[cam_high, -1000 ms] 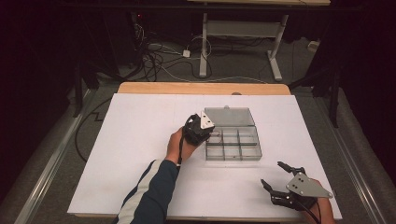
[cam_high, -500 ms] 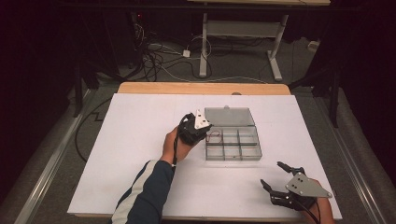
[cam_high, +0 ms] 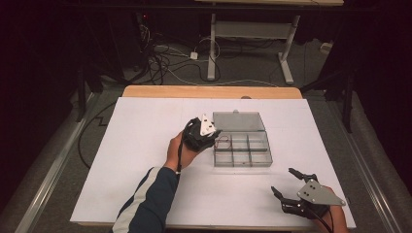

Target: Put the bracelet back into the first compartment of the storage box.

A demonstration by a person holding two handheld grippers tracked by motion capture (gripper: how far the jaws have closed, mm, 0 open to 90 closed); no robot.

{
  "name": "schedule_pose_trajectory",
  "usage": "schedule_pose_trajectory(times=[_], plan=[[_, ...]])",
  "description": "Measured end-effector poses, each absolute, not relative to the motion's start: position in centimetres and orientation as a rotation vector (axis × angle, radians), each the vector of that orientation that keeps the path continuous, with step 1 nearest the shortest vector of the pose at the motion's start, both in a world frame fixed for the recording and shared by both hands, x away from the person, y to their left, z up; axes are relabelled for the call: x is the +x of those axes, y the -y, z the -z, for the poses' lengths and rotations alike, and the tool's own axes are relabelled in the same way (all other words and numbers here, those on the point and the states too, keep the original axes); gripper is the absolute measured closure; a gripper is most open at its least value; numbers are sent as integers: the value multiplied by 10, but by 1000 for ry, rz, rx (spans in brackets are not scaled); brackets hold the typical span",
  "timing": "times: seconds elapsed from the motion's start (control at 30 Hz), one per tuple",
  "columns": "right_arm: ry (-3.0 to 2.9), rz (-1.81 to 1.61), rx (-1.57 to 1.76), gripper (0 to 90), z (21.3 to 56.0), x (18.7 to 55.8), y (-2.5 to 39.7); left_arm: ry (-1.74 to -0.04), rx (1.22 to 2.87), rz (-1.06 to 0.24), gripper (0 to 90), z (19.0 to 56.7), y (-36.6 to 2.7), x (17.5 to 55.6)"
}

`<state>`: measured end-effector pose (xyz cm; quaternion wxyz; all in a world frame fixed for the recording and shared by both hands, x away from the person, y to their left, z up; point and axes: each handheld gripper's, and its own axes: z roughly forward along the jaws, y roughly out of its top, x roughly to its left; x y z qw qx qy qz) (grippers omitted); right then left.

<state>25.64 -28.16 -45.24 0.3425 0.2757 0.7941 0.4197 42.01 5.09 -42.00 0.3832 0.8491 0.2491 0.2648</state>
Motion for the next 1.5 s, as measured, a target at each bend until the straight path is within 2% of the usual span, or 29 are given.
schedule_pose_trajectory(times=[0.17, 0.3, 0.43, 0.5, 1.5], plan=[[-2066, -1092, 717, 217, 453, 256, 281, -639, 2138, -709, 356, 420, -55, 417], [-2065, -1092, 718, 217, 453, 257, 281, -622, 2143, -729, 257, 420, -58, 415], [-2068, -1091, 716, 217, 453, 256, 281, -608, 2138, -725, 233, 420, -61, 412], [-2068, -1090, 717, 217, 453, 256, 280, -599, 2142, -724, 192, 420, -62, 411], [-2066, -1093, 718, 217, 453, 256, 280, -448, 2148, -755, 192, 406, -88, 375]])
